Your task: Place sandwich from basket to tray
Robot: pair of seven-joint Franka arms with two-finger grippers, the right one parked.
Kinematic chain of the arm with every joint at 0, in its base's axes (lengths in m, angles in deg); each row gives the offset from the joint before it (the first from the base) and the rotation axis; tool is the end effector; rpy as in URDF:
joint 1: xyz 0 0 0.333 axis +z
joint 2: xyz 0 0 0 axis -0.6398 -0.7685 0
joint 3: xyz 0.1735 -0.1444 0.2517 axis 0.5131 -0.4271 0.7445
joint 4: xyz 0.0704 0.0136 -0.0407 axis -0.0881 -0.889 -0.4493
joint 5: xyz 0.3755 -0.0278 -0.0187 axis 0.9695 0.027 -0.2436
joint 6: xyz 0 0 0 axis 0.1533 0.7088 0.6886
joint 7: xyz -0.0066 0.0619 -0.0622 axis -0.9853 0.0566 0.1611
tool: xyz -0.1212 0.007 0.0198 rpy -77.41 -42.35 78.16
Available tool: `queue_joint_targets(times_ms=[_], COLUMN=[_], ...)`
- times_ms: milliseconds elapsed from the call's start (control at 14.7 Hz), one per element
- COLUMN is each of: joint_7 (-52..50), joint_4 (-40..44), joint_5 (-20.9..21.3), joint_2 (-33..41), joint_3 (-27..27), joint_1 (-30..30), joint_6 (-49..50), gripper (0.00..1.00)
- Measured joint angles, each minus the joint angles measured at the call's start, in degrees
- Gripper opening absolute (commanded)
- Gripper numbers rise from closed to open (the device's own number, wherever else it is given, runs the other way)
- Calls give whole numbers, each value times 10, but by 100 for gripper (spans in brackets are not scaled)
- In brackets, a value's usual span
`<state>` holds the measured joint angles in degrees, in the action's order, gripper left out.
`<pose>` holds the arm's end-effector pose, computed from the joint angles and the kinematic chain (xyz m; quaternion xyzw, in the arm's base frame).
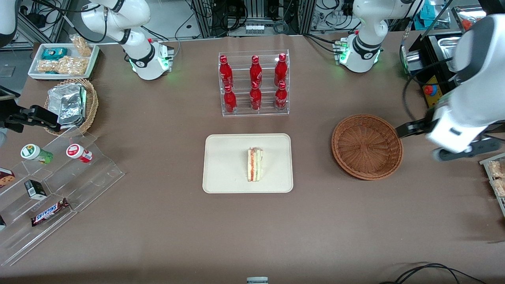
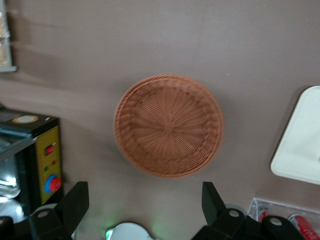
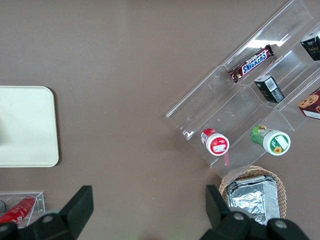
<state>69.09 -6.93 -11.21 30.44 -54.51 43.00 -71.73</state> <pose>0.5731 -0.0616 0.5902 -0.9892 -0.0982 0.0916 0.0592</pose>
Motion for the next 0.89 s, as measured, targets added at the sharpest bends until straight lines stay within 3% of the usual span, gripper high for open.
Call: queue_joint_targets(times_ms=[477, 886], joint_7=[57, 121], joint_4=[-63, -55], joint_5=[-34, -36], joint_2=[108, 118], joint_3=[7, 22], joint_1=[12, 19], joint_6=[25, 55], gripper=[100, 100])
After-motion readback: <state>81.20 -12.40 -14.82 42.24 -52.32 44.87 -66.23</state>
